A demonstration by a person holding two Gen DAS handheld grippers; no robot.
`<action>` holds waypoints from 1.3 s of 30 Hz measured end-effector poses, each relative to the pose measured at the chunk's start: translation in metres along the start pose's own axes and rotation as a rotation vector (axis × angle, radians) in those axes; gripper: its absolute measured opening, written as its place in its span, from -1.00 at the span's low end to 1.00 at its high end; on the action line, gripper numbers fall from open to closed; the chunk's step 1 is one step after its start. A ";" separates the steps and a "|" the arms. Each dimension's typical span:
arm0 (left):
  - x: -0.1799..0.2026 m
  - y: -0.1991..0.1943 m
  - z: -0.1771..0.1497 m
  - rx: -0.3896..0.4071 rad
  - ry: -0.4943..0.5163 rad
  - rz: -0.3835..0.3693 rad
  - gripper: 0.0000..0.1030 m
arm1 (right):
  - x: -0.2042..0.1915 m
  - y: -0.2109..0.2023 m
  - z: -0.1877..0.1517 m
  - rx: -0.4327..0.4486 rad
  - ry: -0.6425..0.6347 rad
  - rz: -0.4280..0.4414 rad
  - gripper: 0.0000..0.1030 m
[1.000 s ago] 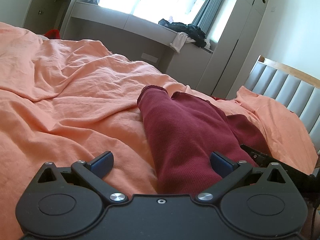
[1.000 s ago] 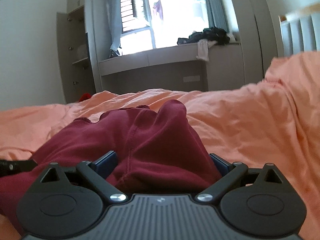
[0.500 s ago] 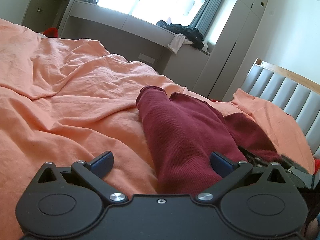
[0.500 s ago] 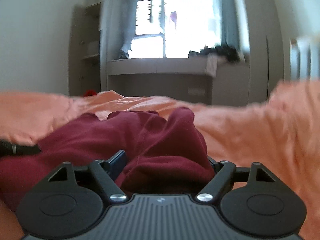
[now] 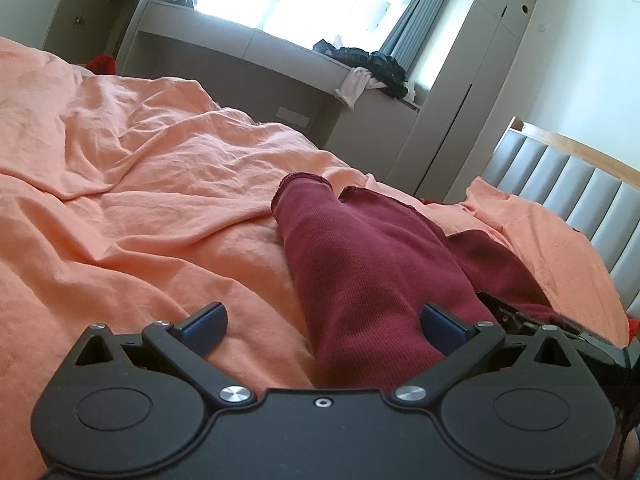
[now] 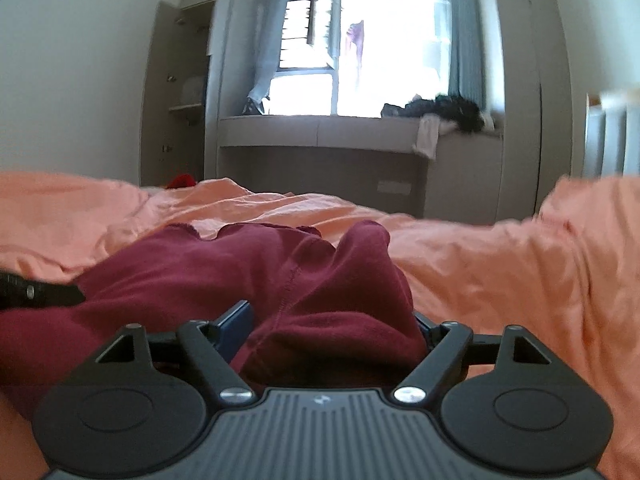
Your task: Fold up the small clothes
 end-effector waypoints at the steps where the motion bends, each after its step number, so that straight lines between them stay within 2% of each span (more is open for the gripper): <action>1: 0.000 0.000 0.002 -0.007 -0.002 -0.001 0.99 | 0.005 0.001 0.000 -0.008 0.039 0.013 0.67; 7: -0.002 0.009 0.021 -0.093 -0.035 -0.016 0.99 | 0.047 0.012 -0.009 -0.072 0.384 0.133 0.82; 9: -0.002 0.014 0.025 -0.132 -0.043 -0.016 0.99 | 0.055 0.014 -0.011 -0.071 0.444 0.153 0.83; 14: -0.003 0.021 0.028 -0.181 -0.053 -0.021 0.99 | 0.053 0.018 -0.013 -0.065 0.413 0.143 0.94; 33: 0.005 0.022 0.025 -0.157 -0.037 -0.031 0.99 | 0.040 0.019 -0.017 -0.042 0.396 0.113 0.99; 39: 0.012 0.028 0.026 -0.173 0.003 -0.031 0.99 | 0.039 0.019 -0.018 -0.041 0.393 0.109 0.99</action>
Point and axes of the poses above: each gripper's, at about its wrist camera, not at the fingertips, and y roughly the way its jaws point, x to its right, z to its top, the point moved 2 cm from there along y, roughly the way its jaws point, and after that the axes turned 3 degrees about -y, right-handed, at the moved point
